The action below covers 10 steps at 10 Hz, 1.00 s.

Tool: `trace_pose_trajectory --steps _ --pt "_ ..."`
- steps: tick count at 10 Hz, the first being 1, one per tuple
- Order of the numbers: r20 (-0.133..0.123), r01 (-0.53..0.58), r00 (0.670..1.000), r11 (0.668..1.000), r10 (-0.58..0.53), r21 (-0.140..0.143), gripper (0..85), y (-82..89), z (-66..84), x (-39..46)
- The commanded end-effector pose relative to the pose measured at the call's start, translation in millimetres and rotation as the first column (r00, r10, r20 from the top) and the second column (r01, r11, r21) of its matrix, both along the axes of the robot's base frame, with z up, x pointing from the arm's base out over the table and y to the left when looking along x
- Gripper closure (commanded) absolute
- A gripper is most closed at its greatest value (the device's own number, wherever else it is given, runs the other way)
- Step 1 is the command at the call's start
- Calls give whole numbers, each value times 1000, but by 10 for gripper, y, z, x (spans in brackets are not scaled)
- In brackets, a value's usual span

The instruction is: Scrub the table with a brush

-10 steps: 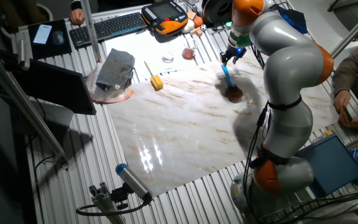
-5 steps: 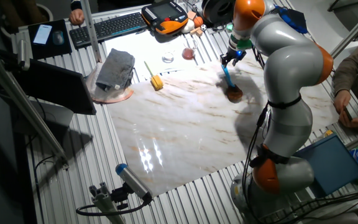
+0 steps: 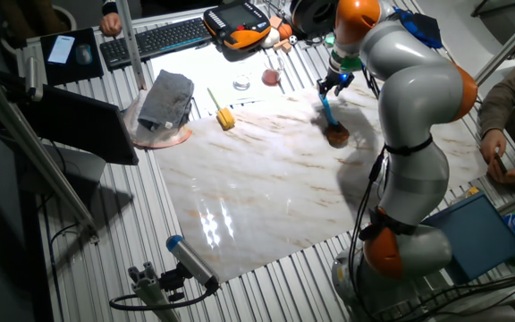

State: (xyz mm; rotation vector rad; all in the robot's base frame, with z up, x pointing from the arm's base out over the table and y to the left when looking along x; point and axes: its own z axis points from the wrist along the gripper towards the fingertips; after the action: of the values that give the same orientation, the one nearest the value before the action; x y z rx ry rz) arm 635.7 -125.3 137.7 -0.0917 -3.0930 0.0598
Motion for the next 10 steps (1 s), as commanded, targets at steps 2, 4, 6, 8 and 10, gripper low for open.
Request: trace_pose_trajectory --steps 2,4,6,8,10 --pt "-22 42 999 999 -42 -4 340 -2 1 -1" --pt "-32 42 999 998 -44 -55 340 -2 1 -1" --pt "-23 23 999 999 -24 -44 340 -2 1 -1" --pt "10 -1 1000 999 1 -33 340 -2 1 -1" --pt "41 -24 999 1000 24 -3 340 -123 -228 79"
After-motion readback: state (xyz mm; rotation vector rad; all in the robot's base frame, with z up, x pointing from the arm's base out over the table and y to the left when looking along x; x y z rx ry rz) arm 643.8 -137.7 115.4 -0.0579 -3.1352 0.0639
